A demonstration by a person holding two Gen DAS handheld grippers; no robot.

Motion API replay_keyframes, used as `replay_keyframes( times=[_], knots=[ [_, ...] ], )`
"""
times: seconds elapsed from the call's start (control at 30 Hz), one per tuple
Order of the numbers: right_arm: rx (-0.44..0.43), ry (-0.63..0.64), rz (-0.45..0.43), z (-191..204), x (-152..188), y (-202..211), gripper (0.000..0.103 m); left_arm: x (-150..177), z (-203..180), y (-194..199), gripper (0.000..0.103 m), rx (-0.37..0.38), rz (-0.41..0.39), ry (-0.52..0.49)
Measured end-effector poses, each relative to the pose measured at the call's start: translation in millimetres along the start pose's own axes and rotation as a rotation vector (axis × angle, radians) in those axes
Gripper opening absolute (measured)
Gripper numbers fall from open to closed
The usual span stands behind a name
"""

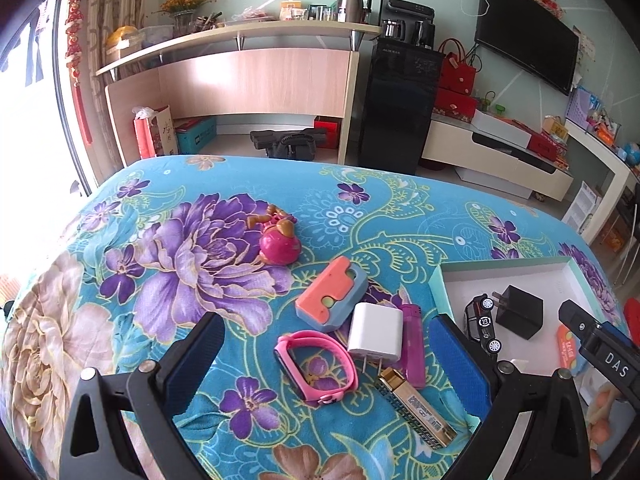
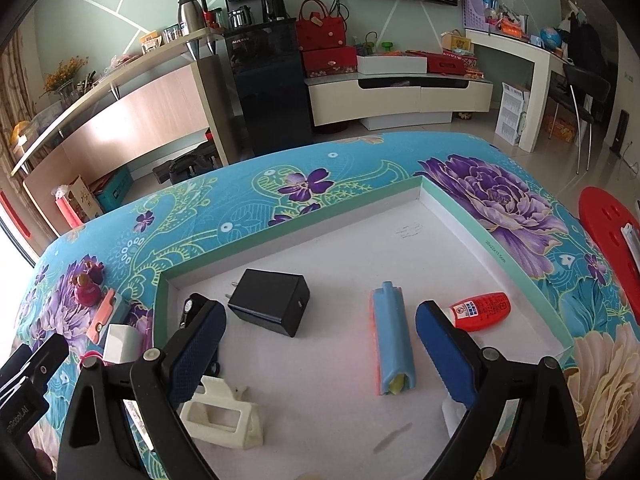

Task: Organize rigid objects
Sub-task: 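Withdraw both tools from the tray back over the remaining items, then move the left tool to the pink watch band and close on it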

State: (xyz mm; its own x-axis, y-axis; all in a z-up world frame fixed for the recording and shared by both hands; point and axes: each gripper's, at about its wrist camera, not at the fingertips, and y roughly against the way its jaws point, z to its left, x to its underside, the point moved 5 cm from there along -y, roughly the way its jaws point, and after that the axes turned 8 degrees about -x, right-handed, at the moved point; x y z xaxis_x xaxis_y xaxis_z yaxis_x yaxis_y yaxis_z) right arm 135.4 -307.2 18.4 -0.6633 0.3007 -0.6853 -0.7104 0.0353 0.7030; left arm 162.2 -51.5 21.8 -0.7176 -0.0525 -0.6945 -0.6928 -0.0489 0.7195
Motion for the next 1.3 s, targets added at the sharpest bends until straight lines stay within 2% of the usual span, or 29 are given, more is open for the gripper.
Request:
replay_keyframes(
  times=[0.2, 0.33, 0.47, 0.67, 0.9, 0.97, 1.1, 1.3],
  knots=[
    [-0.032, 0.042, 0.033, 26.8, 3.0, -6.6, 0.096, -1.4, 27.1, 3.7, 0.103, -0.016, -0.001, 0.052],
    [-0.045, 0.071, 0.057, 42.9, 8.1, -11.6, 0.096, -0.6, 46.7, 5.6, 0.103, -0.053, -0.001, 0.070],
    [-0.120, 0.064, 0.102, 61.3, 15.0, -17.5, 0.096, 3.0, 68.3, 4.3, 0.103, -0.089, 0.009, 0.089],
    [-0.188, 0.156, 0.137, 102.5, 27.0, -21.0, 0.096, 9.7, 91.0, -2.1, 0.103, -0.116, 0.041, 0.122],
    [-0.233, 0.238, 0.200, 135.5, 45.7, -29.1, 0.096, 19.1, 90.4, -16.1, 0.103, -0.126, 0.089, 0.107],
    [-0.222, 0.260, 0.215, 139.1, 49.7, -31.1, 0.096, 22.3, 87.3, -21.6, 0.103, -0.124, 0.108, 0.092],
    [-0.203, 0.244, 0.230, 131.6, 49.2, -32.8, 0.096, 28.5, 74.6, -31.3, 0.103, -0.102, 0.149, 0.038],
    [-0.162, 0.193, 0.230, 110.8, 42.4, -31.4, 0.096, 33.6, 52.7, -37.8, 0.103, -0.067, 0.170, -0.020]
  ],
)
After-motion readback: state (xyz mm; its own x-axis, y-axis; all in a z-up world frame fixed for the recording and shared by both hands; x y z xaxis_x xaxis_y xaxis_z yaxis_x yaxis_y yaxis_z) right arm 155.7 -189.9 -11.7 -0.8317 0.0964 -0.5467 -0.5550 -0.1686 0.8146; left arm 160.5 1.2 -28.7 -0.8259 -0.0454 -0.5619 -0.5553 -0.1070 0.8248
